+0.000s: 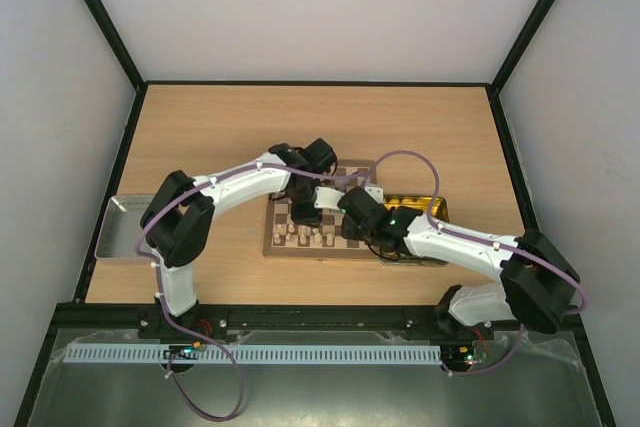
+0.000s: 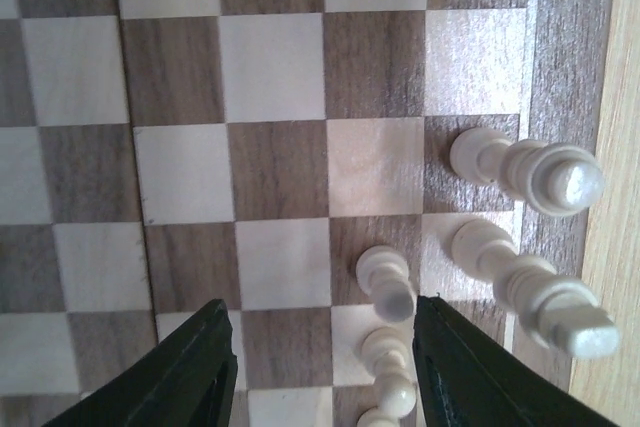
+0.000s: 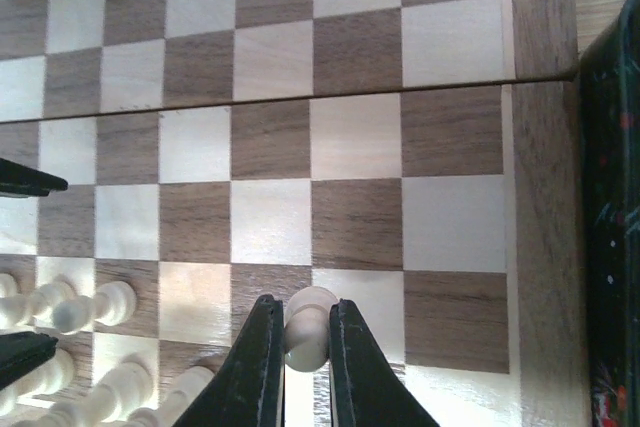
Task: Set up the chess pieces on the board
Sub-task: Place the chess piece on the chessboard.
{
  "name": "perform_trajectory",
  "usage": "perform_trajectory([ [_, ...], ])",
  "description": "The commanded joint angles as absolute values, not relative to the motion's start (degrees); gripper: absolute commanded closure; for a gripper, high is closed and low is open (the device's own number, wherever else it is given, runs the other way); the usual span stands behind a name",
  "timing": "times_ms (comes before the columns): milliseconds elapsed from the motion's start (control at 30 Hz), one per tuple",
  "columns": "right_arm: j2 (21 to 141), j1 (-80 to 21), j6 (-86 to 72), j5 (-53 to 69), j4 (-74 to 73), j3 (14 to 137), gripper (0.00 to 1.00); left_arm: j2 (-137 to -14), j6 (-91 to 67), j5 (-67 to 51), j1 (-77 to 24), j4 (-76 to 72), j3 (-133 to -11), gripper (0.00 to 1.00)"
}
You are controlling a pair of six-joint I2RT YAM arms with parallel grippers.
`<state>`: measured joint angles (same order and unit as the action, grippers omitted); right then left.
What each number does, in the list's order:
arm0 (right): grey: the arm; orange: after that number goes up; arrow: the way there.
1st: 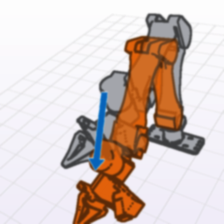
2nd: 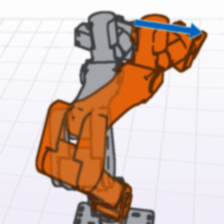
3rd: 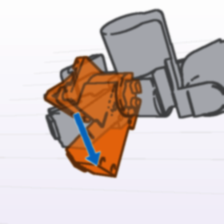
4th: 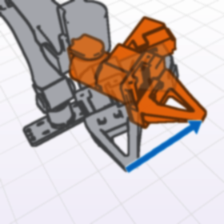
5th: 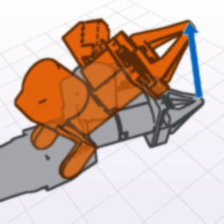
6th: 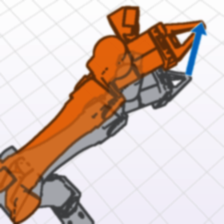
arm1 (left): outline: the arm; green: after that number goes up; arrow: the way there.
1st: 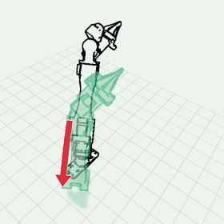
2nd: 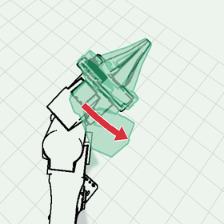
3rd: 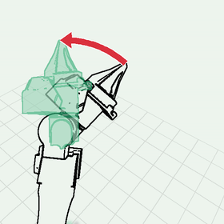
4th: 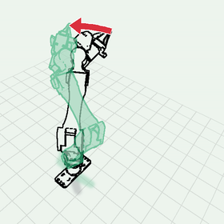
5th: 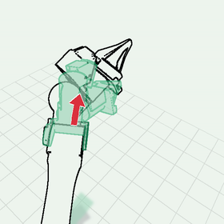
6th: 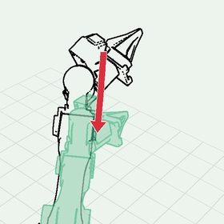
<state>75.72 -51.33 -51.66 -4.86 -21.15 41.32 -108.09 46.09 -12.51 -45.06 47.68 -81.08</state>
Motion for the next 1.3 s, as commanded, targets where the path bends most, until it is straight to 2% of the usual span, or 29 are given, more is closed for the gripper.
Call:
perform_trajectory([
  [0,75.2,-51.1,-51.2,-5.8,-22.8,43.9,0.98,-104.7,46.4,-12.9,-44.0,49.6,-84.1,0.47],
  [467,76.0,-51.1,-50.0,-5.0,-24.0,47.5,0.98,-102.7,46.6,-14.1,-37.3,47.0,-81.1,0.45],
  [700,78.5,-51.1,-48.9,-3.1,-23.7,49.7,0.98,-100.6,44.8,-19.2,-31.7,44.9,-80.4,0.44],
  [867,81.7,-51.1,-47.6,-0.1,-24.4,52.3,0.98,-96.5,42.5,-26.2,-27.4,44.5,-79.0,0.37],
  [1267,86.1,-51.1,-43.6,-0.3,-39.4,63.6,0.98,-86.3,35.6,-32.4,-23.3,38.7,-71.9,0.32],
])
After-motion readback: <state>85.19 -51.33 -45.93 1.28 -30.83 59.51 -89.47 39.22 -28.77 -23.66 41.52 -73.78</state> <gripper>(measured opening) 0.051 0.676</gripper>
